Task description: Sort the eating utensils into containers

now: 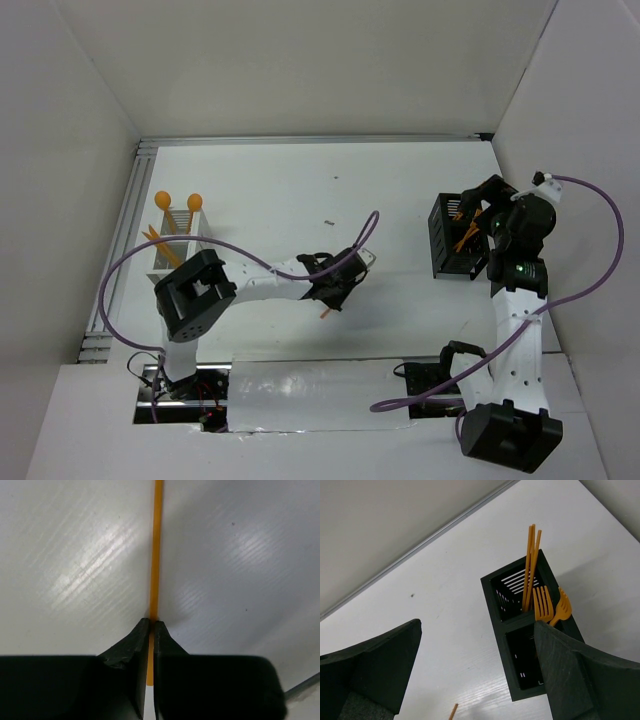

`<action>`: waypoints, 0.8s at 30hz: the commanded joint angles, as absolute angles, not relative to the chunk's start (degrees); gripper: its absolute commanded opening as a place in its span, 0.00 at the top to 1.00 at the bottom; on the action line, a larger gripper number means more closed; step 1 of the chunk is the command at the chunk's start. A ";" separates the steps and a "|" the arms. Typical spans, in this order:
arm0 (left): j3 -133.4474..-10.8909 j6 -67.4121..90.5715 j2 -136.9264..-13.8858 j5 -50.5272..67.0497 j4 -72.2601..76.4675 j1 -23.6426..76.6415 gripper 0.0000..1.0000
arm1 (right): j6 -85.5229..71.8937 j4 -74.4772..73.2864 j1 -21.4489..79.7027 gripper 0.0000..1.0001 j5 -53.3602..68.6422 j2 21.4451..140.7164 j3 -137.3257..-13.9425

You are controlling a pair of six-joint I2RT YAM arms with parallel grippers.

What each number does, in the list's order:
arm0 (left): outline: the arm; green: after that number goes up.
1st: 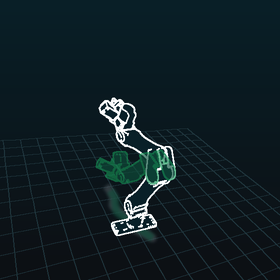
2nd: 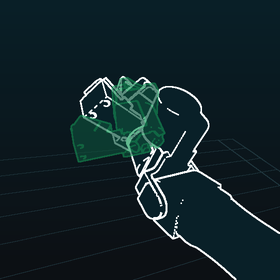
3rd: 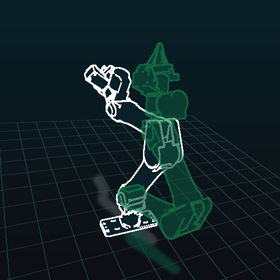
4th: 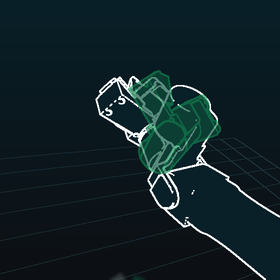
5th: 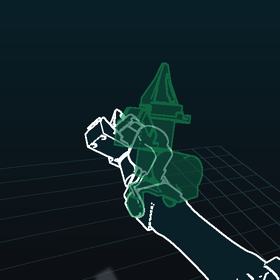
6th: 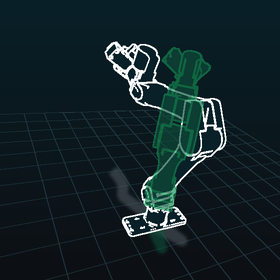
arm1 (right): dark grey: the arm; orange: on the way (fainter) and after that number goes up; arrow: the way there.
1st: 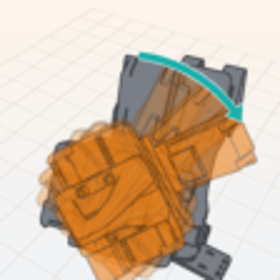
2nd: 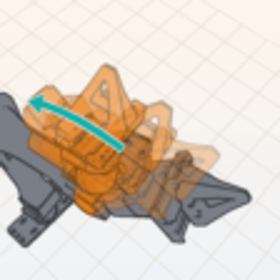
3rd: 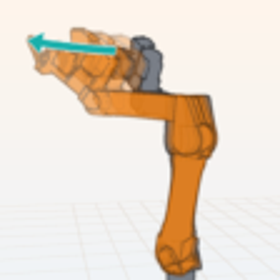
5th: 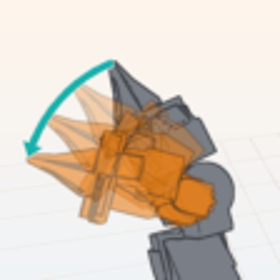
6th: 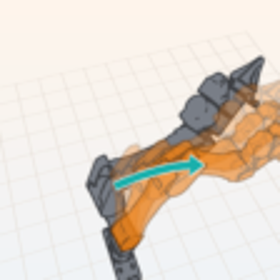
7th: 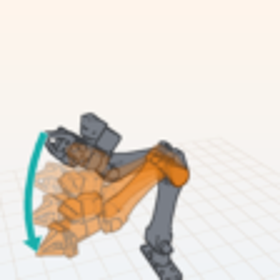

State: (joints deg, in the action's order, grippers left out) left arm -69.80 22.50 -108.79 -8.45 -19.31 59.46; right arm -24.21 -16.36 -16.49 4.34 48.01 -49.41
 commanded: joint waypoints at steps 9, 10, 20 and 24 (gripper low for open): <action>-59.42 33.64 -108.38 -3.16 -31.39 62.84 1.00 | -27.07 -13.02 -16.61 0.00 17.55 47.46 -47.37; -59.15 34.53 -106.63 -3.16 -29.98 62.75 1.00 | -27.51 -13.01 -16.61 0.00 18.71 47.46 -46.68; -58.71 35.52 -86.23 -1.15 -16.19 56.43 1.00 | -33.02 -8.54 -5.39 0.00 26.63 52.30 -45.10; -60.29 34.46 -86.57 -0.71 -14.77 55.64 1.00 | -35.94 -6.69 3.56 0.00 23.92 52.38 -43.86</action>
State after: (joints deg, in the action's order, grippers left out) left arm -58.35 35.05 -87.02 -2.59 -18.65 55.96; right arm -32.18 -11.97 -2.15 23.86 53.10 -44.58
